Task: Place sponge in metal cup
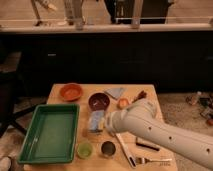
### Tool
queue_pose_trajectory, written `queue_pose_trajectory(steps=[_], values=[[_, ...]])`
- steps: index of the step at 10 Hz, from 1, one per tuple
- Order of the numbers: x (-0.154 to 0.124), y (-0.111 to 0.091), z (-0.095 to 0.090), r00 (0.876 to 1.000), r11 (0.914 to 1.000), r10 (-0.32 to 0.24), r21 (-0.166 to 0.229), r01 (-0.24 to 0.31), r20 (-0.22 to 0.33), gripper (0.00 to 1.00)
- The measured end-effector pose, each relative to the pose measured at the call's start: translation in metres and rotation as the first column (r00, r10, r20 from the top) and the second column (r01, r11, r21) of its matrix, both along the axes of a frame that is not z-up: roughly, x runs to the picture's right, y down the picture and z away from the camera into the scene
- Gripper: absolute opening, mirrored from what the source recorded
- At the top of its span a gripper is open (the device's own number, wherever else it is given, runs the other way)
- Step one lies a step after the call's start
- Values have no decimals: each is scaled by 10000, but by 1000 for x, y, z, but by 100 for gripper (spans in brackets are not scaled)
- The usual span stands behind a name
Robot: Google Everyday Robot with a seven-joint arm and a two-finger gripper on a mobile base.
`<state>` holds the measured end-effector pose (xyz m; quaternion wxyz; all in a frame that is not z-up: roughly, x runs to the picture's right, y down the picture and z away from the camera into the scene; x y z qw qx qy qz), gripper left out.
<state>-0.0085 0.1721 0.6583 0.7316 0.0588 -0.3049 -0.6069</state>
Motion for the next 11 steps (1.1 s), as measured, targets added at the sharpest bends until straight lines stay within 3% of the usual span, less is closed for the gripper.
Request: queue_pose_trajectory(steps=[5, 11], values=[[19, 15, -11, 9968, 9966, 777, 273, -772, -201, 0], [39, 40, -17, 9869, 9876, 1557, 278, -1546, -415, 0]])
